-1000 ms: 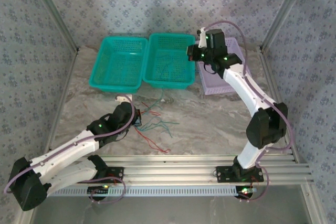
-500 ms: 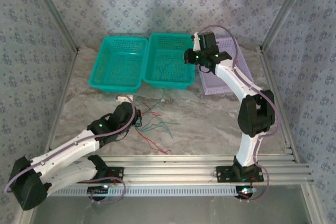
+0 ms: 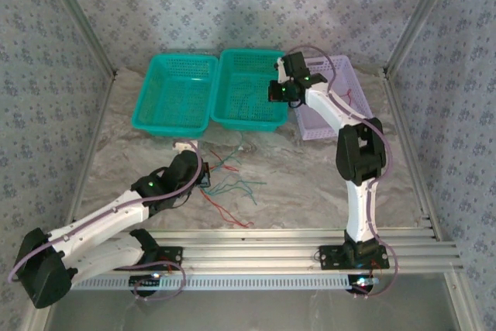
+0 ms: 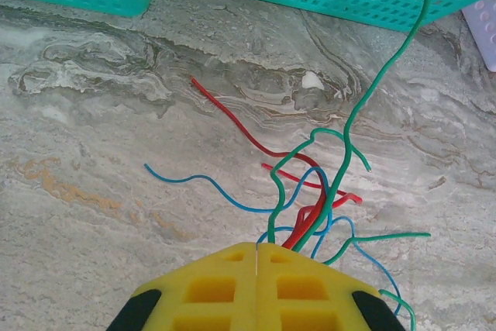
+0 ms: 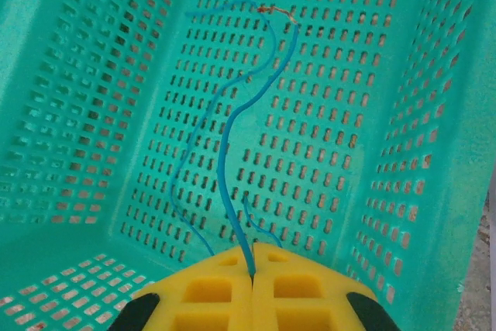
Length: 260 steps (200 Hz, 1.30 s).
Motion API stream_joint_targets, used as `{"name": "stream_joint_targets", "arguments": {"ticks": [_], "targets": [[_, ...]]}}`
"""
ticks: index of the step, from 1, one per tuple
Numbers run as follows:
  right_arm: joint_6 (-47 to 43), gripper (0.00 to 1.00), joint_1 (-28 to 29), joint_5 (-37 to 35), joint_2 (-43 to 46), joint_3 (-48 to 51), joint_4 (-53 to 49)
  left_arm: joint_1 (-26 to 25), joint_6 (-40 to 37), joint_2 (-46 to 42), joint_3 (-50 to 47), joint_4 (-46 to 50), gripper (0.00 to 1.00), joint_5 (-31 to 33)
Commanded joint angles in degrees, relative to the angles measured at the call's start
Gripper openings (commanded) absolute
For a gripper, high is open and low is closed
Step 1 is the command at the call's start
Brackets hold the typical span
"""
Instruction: Untangle the cables
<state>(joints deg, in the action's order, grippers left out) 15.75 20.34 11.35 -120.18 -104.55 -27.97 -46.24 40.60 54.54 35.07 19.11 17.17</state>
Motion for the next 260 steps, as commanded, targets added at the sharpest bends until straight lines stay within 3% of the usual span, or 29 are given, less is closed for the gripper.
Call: {"name": "stream_joint_targets", "arguments": {"ticks": [1,98,167,218,260], "targets": [[-1.3,0.04,0.0,-0.2,-2.7,-4.3,-3.7,-0.4,-0.4,0.6,2.1,0.2,0.0,-0.2],[-1.2,0.24,0.2,0.7,-4.6,-6.2,-5.0,-2.4,-1.8,4.1,6.1,0.2,0.0,1.3],[-0.8,0.43,0.1,1.6,3.1,-2.5,-3.0,-4.0,-3.2,7.6,9.4,-0.6,0.0,2.4],[-0.2,0.5,-0.2,1.3,13.8,6.8,1.3,-4.8,-4.7,9.4,12.3,-0.7,0.0,3.1],[5.4,0.54,0.8,7.1,29.6,27.1,12.8,-5.4,-4.7,12.1,15.4,-3.1,0.0,2.9]]}}
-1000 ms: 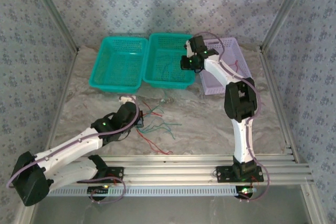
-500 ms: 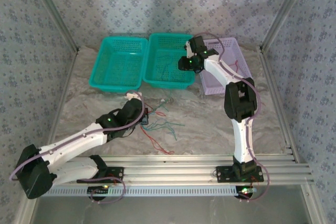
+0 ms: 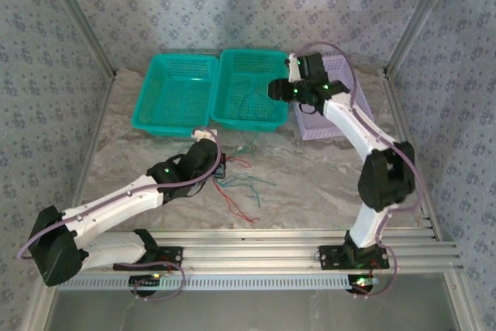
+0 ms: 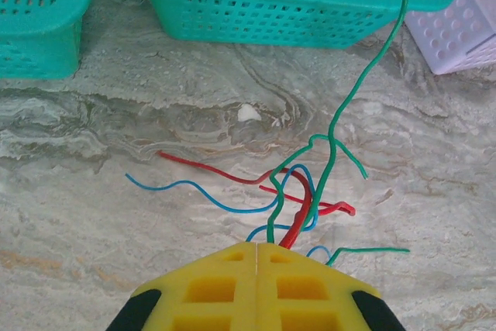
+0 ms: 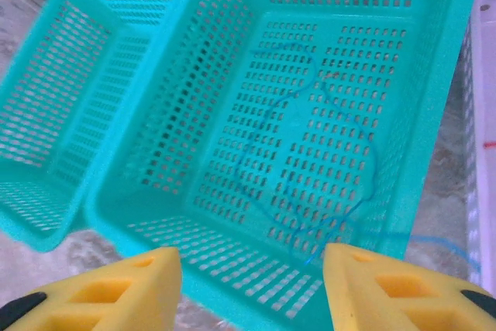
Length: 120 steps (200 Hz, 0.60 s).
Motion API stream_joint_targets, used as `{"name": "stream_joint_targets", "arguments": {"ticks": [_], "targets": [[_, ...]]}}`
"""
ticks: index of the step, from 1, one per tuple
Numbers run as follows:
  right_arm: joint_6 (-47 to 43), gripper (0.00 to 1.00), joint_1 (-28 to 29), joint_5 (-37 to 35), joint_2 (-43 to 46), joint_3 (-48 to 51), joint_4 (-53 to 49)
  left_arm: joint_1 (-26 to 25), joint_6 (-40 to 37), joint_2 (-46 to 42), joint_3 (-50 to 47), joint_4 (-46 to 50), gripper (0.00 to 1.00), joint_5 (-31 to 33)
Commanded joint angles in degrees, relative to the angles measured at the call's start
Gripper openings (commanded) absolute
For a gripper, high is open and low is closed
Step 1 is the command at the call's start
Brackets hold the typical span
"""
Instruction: Untangle the cables
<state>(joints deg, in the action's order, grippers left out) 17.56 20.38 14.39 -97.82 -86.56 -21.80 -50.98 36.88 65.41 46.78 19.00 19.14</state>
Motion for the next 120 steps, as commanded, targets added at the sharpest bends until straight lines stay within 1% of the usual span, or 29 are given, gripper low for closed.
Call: {"name": "stream_joint_targets", "arguments": {"ticks": [1,25,48,75,85,96,120], "targets": [[3.7,0.54,0.8,4.2,7.6,9.6,6.9,-0.6,-1.0,1.3,3.7,-3.1,0.0,0.9],[4.3,0.55,3.3,6.5,16.2,20.6,11.0,-0.8,-1.1,3.4,6.3,-4.6,0.0,-1.0],[3.6,0.56,7.5,8.7,22.6,27.5,12.4,-1.2,-0.9,5.8,9.2,-5.3,0.0,-2.9],[-0.1,0.58,13.8,5.5,29.6,34.3,12.3,-1.8,-0.2,6.8,11.0,-5.4,0.0,-4.5],[-1.7,0.58,15.5,2.5,30.9,36.0,11.9,-1.9,0.3,6.7,11.1,-5.3,0.0,-5.4],[-2.7,0.59,15.8,0.5,31.5,37.4,11.8,-2.0,0.7,6.4,11.0,-5.3,0.0,-6.1],[-2.6,0.59,15.5,1.2,31.1,39.1,13.3,-2.5,1.6,5.9,10.9,-4.4,0.0,-6.9]]}}
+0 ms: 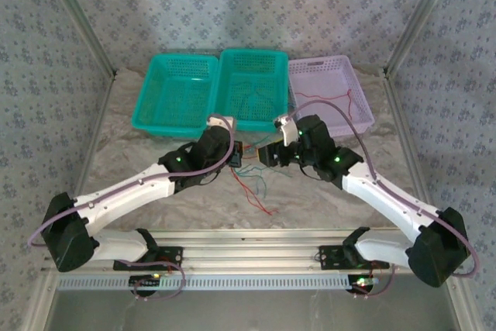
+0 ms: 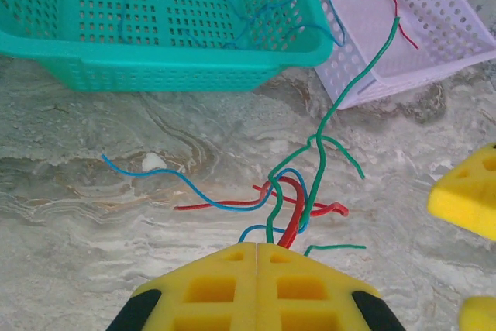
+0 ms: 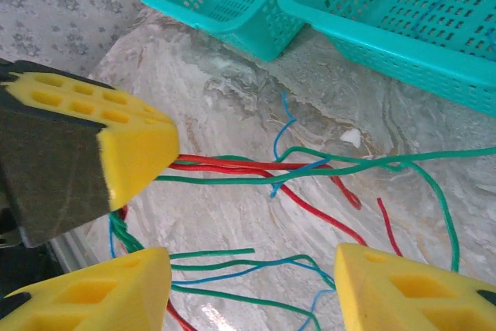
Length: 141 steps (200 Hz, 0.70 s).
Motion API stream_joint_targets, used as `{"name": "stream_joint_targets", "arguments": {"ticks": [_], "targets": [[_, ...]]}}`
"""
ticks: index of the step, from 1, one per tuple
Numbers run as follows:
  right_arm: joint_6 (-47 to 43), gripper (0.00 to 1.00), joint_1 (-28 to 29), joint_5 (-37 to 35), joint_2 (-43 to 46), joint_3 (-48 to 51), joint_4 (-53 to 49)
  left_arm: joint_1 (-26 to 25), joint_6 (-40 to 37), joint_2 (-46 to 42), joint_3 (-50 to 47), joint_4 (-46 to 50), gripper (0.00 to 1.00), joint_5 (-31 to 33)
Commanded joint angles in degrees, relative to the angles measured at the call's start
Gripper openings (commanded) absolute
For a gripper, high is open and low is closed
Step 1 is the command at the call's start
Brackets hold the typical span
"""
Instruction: Untangle the cables
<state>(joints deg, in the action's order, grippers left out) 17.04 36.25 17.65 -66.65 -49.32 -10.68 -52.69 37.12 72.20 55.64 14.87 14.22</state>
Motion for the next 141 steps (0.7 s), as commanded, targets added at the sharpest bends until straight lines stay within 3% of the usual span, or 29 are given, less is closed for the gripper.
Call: {"name": "stream_joint_targets", "arguments": {"ticks": [1,82,114,141], "targets": [[-2.1,0.59,-0.3,-2.0,-0.1,1.9,2.2,-0.7,1.4,-0.9,2.0,-0.3,0.0,-2.0],[-3.2,0.56,3.0,-3.8,-6.5,3.3,4.6,-1.2,2.8,-5.2,1.3,0.6,0.0,-1.9],[-2.3,0.3,3.3,-4.7,-7.2,3.6,5.2,-1.2,3.5,-5.9,1.0,-0.2,0.0,-2.6],[-2.2,0.14,3.1,-7.7,-5.5,3.9,5.2,-1.2,4.0,-6.9,0.1,-0.4,0.0,-2.7]]}}
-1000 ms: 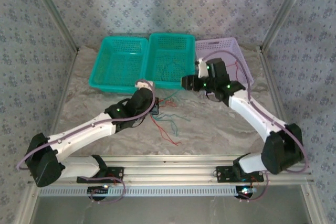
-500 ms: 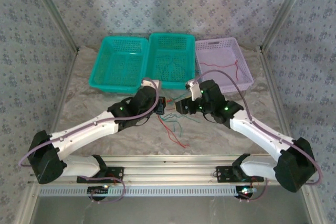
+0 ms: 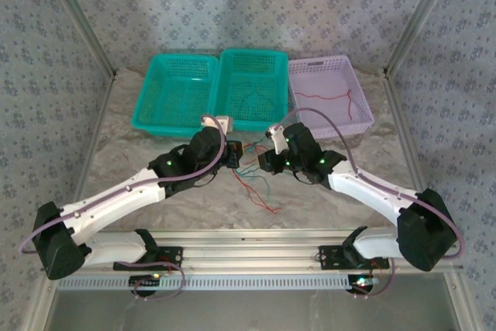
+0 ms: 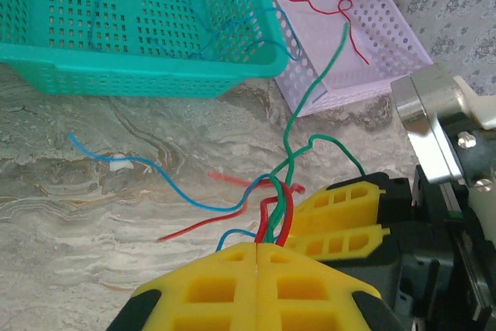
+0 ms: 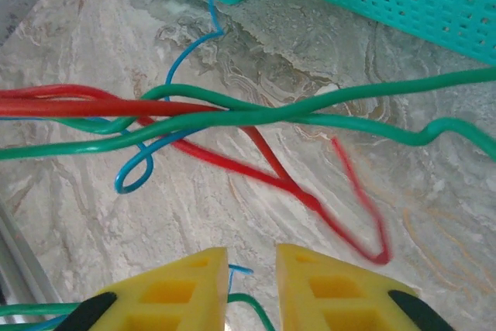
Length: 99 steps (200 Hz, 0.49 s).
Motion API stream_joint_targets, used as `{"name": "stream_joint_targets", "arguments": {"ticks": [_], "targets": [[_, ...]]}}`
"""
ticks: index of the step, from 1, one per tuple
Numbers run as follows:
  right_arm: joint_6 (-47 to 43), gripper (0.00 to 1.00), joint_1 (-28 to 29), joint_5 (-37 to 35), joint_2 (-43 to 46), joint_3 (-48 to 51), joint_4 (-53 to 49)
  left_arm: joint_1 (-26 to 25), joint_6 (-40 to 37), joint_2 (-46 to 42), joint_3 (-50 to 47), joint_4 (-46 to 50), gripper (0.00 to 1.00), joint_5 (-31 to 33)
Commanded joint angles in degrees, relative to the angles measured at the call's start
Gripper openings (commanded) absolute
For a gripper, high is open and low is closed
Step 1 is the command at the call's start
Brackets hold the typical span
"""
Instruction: Untangle the cables
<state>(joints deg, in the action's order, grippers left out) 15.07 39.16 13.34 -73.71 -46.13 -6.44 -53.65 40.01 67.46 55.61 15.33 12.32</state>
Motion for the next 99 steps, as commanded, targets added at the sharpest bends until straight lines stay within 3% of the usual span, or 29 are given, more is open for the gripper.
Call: {"name": "stream_joint_targets", "arguments": {"ticks": [1,20,44,51,80,99], "targets": [[-0.2,0.13,0.2,-3.4,1.7,0.7,0.9,-0.2,1.1,-2.1,0.0,-0.8,0.0,-0.8],[-0.4,0.01,0.0,-4.4,2.8,0.7,0.6,-0.2,1.4,-3.2,-0.8,-0.7,0.0,-0.8],[-0.1,0.0,-0.3,-4.9,4.2,0.9,0.0,-0.2,1.5,-4.6,-1.5,0.1,0.0,0.1],[0.1,0.05,-0.4,-4.1,4.9,1.1,-0.1,-0.2,1.5,-5.0,-1.7,0.5,0.0,0.7],[2.7,0.42,0.0,5.9,7.9,2.5,2.9,-0.2,2.1,-5.5,-2.5,0.6,0.0,1.6],[5.4,0.51,0.7,12.2,7.9,2.6,5.3,-0.3,2.8,-5.7,-3.1,-1.2,0.0,1.2]]}}
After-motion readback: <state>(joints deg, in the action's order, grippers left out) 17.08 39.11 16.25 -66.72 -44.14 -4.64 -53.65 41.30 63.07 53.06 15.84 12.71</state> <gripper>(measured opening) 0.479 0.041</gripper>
